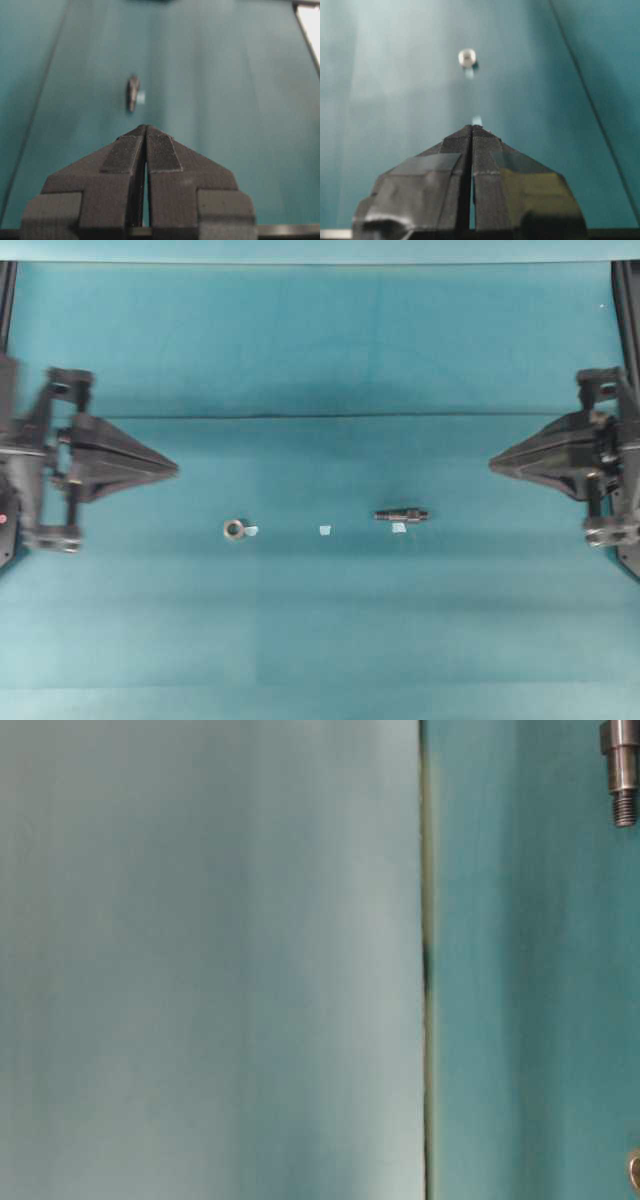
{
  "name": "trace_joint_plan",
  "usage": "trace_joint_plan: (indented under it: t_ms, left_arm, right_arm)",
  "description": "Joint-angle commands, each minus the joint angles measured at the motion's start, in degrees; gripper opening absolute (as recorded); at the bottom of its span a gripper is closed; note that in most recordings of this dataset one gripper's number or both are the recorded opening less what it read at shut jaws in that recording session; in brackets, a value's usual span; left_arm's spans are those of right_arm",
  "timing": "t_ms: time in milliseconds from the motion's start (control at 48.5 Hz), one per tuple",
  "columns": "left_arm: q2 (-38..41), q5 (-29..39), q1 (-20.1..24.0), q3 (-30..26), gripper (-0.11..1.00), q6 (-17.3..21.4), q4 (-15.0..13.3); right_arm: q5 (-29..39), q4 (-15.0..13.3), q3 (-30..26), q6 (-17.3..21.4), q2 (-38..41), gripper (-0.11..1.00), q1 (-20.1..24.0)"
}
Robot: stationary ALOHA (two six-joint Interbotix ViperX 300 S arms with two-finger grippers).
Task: Insert the washer onto the shaft with both hands.
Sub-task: 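Move both grippers down toward the washer and the threaded shaft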
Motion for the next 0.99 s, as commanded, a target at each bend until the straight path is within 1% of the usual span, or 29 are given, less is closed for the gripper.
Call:
trace_joint_plan:
  t_ms: [0,227,495,660,970]
  left_arm:
    - [2.5,3.3,0.2,-3.4,0.02,0.0,0.1]
    - [11.0,13.1,0.2,-9.4,0.02,0.2,0.2]
    - [22.1,25.1,0.1,-17.0,0.02,0.2,0.3]
    - [26.4,26.4,-0.2,-19.4,0.02,0.2,0.3]
    - [33.3,28.4,-0.7,-21.0,0.02,0.4,0.4]
  right_arm:
    - [3.3,0.1,-3.5,0.5,3.0,-0.1,-0.2]
    - [9.8,0.1,-7.6,0.4,10.7,-0.1,-0.2]
    - [20.0,-0.2,-13.8,0.0,20.9,-0.1,-0.2]
    - [24.1,-2.6,-17.5,-0.9,25.8,-0.1,-0.1]
    - [26.2,-2.9,-21.7,-4.1,33.8,-0.1,-0.1]
